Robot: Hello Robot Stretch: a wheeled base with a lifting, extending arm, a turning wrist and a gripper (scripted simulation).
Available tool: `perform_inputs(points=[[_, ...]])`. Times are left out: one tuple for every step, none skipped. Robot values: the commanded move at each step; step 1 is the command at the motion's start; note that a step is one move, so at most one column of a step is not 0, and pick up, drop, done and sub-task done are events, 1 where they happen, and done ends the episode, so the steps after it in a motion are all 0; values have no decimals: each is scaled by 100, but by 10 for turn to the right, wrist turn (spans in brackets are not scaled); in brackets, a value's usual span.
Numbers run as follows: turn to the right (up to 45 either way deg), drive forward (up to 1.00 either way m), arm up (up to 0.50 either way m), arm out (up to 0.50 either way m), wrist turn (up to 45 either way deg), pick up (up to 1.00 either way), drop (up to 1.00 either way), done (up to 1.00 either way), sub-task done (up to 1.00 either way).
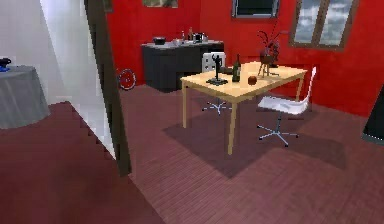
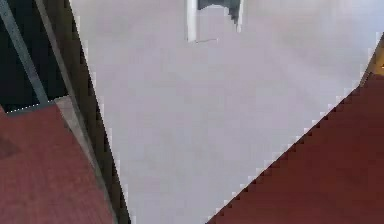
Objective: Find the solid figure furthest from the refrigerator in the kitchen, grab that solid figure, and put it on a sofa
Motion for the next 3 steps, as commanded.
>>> perform_inputs(points=[[0,40,0,0,0,0,0,0,0],[270,0,0,0,0,0,0,0,0],[0,100,0,0,0,0,0,0,0]])
